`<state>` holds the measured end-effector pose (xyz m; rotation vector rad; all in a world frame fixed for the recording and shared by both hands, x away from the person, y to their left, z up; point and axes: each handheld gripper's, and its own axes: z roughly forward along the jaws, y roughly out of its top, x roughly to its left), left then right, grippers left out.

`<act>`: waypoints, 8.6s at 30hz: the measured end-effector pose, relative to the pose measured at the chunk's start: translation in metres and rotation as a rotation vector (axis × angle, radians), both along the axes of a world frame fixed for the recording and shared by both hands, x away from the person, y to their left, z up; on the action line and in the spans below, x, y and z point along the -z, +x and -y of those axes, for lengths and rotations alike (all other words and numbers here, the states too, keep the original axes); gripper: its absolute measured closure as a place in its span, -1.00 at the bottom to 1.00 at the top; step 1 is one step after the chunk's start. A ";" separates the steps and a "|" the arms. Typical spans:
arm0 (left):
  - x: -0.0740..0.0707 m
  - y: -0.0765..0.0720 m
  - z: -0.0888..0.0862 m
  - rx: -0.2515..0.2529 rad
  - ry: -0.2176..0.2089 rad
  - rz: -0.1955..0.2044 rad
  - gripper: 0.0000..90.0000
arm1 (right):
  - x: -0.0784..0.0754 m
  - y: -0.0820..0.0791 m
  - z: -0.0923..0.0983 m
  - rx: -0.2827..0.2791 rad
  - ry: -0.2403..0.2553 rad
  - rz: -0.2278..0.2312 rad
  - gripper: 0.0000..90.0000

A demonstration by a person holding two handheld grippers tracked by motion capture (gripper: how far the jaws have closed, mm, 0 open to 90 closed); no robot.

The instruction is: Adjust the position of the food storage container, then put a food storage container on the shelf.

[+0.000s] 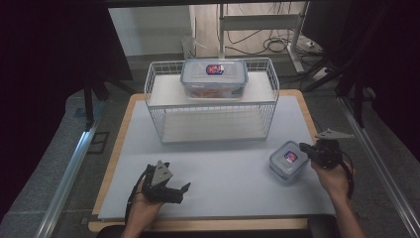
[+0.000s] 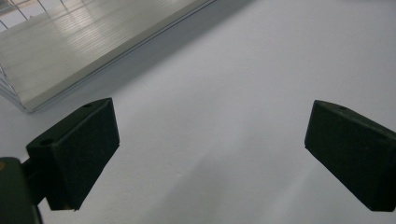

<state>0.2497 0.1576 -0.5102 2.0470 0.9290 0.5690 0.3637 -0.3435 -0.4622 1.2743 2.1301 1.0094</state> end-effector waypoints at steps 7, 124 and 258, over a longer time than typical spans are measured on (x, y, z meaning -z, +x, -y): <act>0.002 0.001 0.001 0.008 0.013 -0.008 -0.93 | 0.013 0.011 0.019 0.060 -0.017 -0.042 0.99; -0.001 0.001 0.004 0.004 -0.028 -0.066 -0.89 | 0.035 -0.082 -0.146 -0.587 -0.083 -0.214 0.68; 0.015 0.053 0.029 0.276 -0.449 -0.550 0.24 | 0.044 -0.034 -0.129 -0.509 0.422 -0.472 0.27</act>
